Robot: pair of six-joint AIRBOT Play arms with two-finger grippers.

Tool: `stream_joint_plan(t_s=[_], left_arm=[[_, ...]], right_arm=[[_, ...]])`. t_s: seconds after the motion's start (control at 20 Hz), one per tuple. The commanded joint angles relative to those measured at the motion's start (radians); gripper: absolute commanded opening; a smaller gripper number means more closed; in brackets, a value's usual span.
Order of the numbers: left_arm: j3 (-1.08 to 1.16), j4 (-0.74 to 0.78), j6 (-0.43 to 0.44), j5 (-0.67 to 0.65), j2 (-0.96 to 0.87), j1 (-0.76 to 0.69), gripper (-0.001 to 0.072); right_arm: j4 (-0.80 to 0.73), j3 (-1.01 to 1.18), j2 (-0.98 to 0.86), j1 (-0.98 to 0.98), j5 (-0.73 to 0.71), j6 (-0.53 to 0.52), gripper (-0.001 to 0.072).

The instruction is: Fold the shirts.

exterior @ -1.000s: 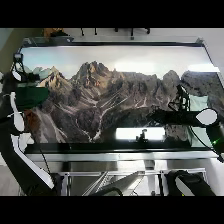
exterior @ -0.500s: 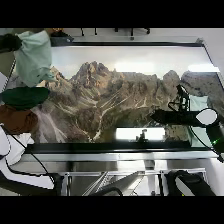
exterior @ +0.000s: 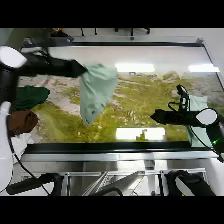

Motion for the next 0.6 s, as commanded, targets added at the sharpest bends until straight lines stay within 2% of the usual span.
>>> stream_joint_plan(t_s=[0.0, 0.05, 0.2, 0.4, 0.55], left_arm=[[-0.169, 0.010, -0.031, 0.099, -0.025, -0.162, 0.0562], [-0.181, 0.010, -0.067, 0.090, -0.044, -0.182, 0.0665], [-0.182, 0.010, -0.111, -0.023, -0.059, -0.153, 0.0665], [-0.267, 0.022, -0.128, -0.272, 0.019, -0.006, 0.0664], [-0.507, 0.092, -0.131, -0.268, 0.151, 0.109, 0.0664]], right_arm=[[0.000, 0.000, 0.001, 0.001, 0.000, 0.000, 0.0020], [0.000, 0.000, 0.001, 0.001, 0.000, 0.000, 0.0020], [0.000, 0.000, 0.001, 0.001, 0.000, 0.000, 0.0020], [0.000, 0.000, 0.001, 0.001, 0.000, 0.000, 0.0020], [0.000, 0.000, 0.001, 0.001, 0.000, 0.000, 0.0020]])
